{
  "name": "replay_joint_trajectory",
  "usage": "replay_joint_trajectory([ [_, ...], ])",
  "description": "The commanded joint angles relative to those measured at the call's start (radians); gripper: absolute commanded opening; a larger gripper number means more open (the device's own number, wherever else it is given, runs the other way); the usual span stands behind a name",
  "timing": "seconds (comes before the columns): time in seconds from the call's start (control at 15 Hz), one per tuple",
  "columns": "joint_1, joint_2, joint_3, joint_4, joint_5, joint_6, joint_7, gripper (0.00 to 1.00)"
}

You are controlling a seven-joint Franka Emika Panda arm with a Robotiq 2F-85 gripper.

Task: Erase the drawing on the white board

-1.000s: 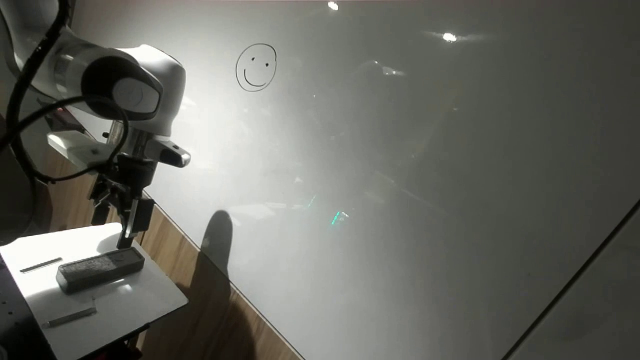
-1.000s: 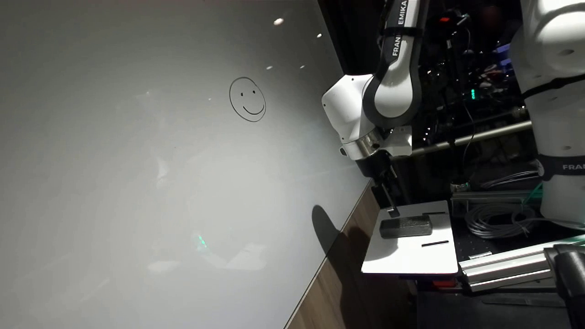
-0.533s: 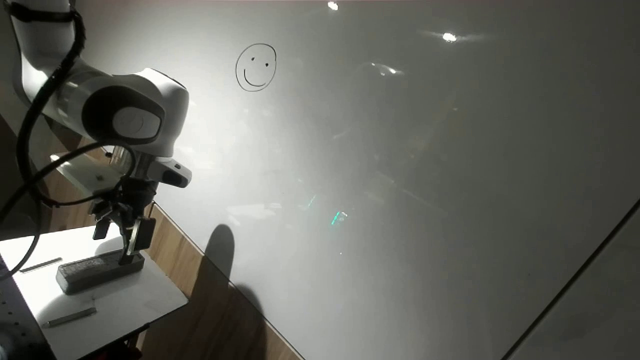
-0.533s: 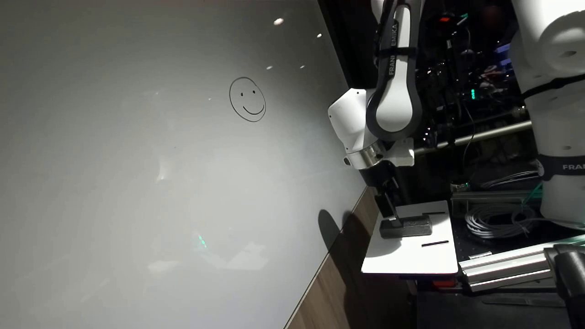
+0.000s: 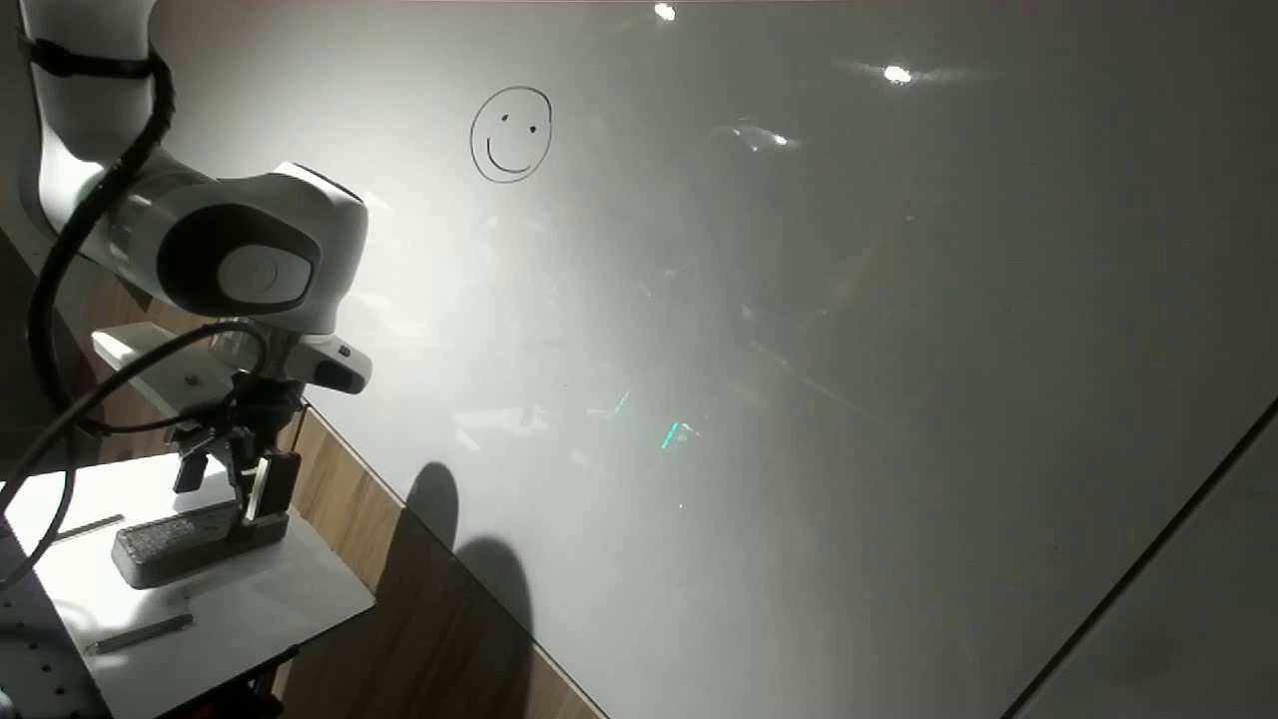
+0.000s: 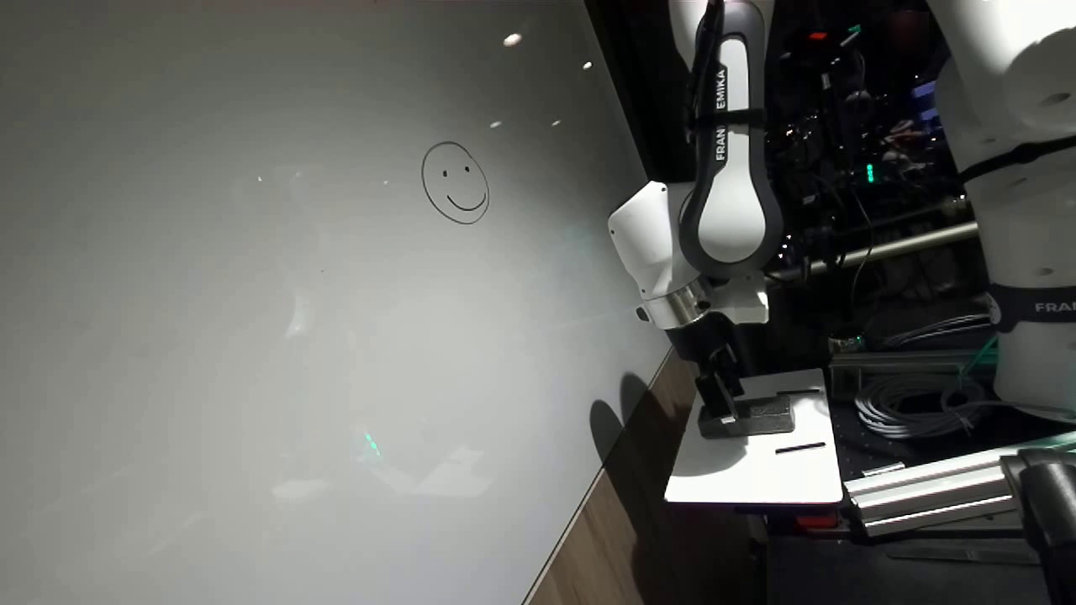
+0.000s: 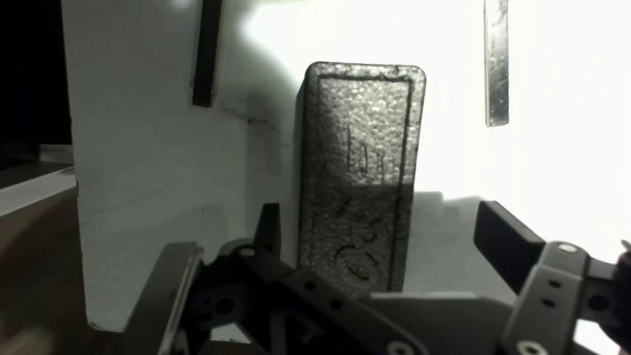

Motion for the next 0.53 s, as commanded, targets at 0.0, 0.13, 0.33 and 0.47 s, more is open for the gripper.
replay_joint_trajectory([
  [0.0, 0.018, 0.007, -0.036, 0.002, -0.023, 0.030, -0.015, 1.00],
  [0.13, 0.016, 0.005, -0.044, 0.005, -0.027, 0.028, -0.018, 1.00],
  [0.33, 0.012, 0.013, -0.058, 0.007, -0.025, 0.030, -0.030, 1.00],
  [0.47, 0.013, 0.020, -0.063, 0.007, -0.025, 0.032, -0.035, 1.00],
])
